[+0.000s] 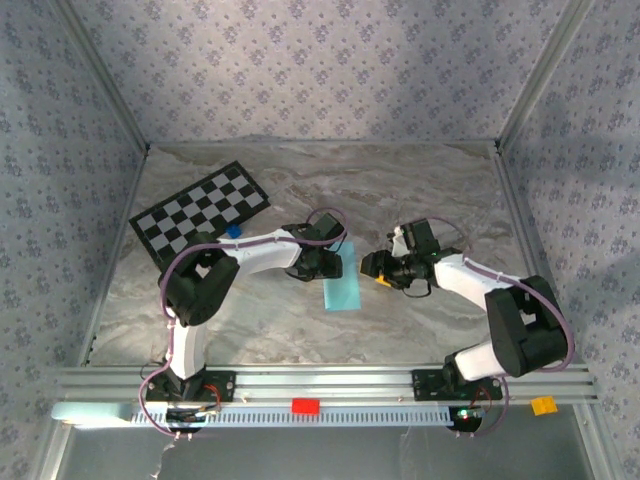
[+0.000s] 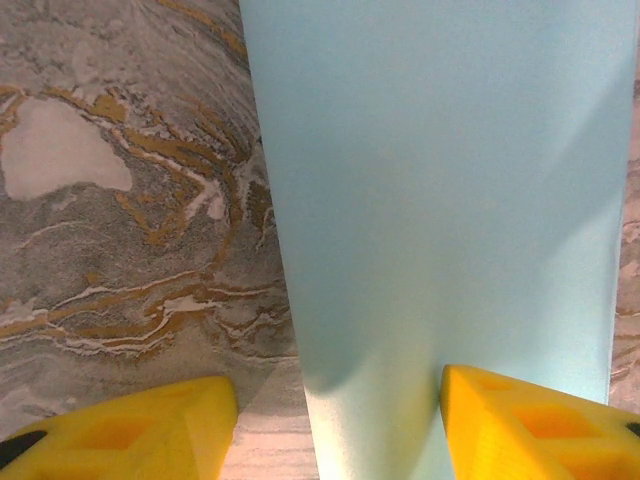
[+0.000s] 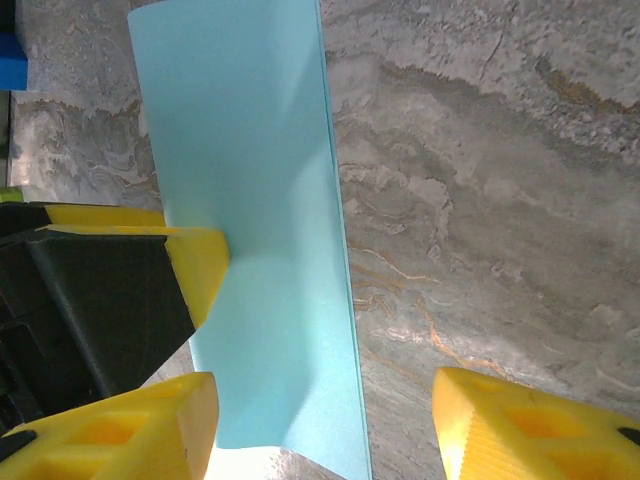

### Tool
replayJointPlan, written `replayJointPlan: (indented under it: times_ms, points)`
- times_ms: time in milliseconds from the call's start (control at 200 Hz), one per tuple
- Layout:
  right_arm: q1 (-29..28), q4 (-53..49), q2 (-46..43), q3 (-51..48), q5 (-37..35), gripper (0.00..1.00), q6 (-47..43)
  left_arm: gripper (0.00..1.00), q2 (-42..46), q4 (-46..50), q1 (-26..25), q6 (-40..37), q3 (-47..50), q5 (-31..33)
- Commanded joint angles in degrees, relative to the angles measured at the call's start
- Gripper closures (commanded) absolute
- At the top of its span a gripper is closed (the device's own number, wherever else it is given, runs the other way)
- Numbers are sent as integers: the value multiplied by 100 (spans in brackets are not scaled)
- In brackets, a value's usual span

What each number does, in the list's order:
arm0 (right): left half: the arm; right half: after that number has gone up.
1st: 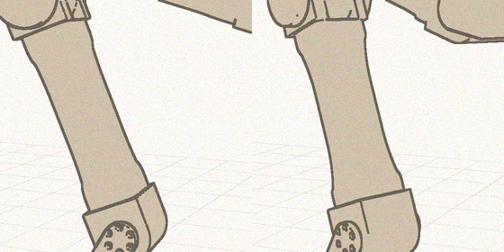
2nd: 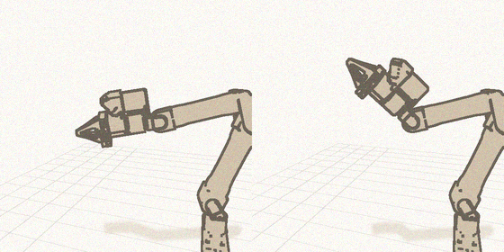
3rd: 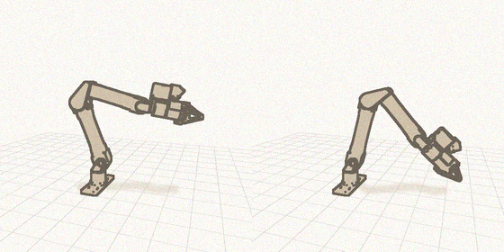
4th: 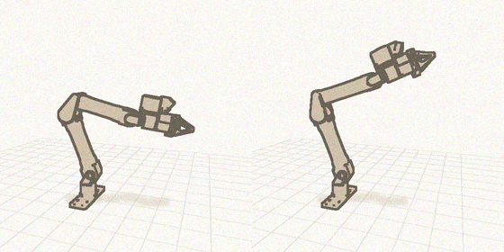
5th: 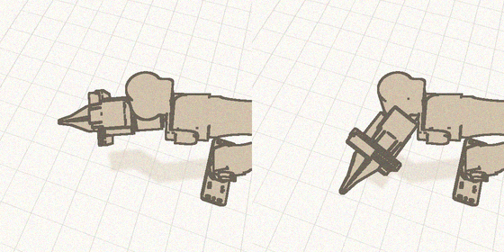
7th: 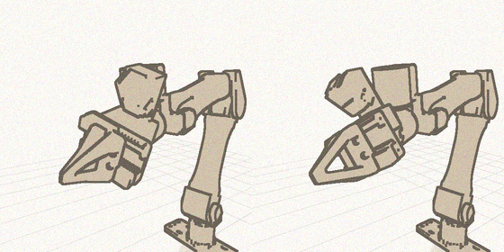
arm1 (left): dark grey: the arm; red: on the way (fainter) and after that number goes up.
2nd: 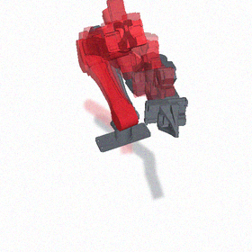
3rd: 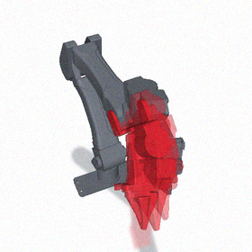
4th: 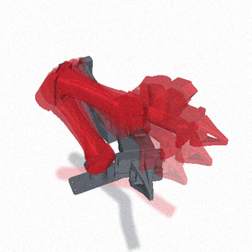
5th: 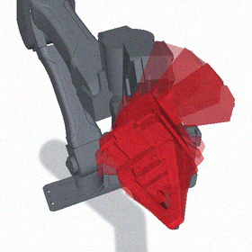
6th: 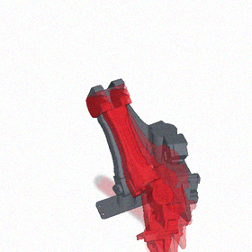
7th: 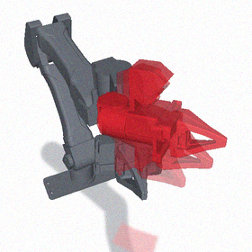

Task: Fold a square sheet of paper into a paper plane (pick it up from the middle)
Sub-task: First fold the square sheet of paper in half at the center of the table, then hold the square sheet of paper at the center of the table.

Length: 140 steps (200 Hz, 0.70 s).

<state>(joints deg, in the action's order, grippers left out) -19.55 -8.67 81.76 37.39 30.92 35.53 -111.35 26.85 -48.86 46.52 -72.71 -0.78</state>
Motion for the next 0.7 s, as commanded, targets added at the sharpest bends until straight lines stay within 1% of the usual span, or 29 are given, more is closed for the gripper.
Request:
replayJointPlan:
  times_ms: [0, 175, 265, 370, 590, 625, 695]
  points:
    - [-52, 2, 102, 173, 89, 43, -99, 41, -623, -448, -45, 28, 143, -347]
    - [-116, 9, 215, 251, 116, 46, -121, 41, -648, -471, -56, -15, 147, -377]
    - [-151, 13, 286, 285, 137, 51, -139, 41, -662, -464, -56, -48, 143, -381]
    - [-189, 39, 413, 328, 204, 62, -182, 41, -682, -432, -58, -77, 125, -364]
    - [-327, 91, 882, 564, 284, 94, -204, 41, -680, -435, -67, -74, 130, -340]
    - [-345, 69, 956, 619, 214, 95, -196, 41, -685, -461, -73, -102, 134, -351]
    - [-356, -54, 1080, 714, 22, 93, -135, 41, -684, -470, -71, -137, 106, -355]
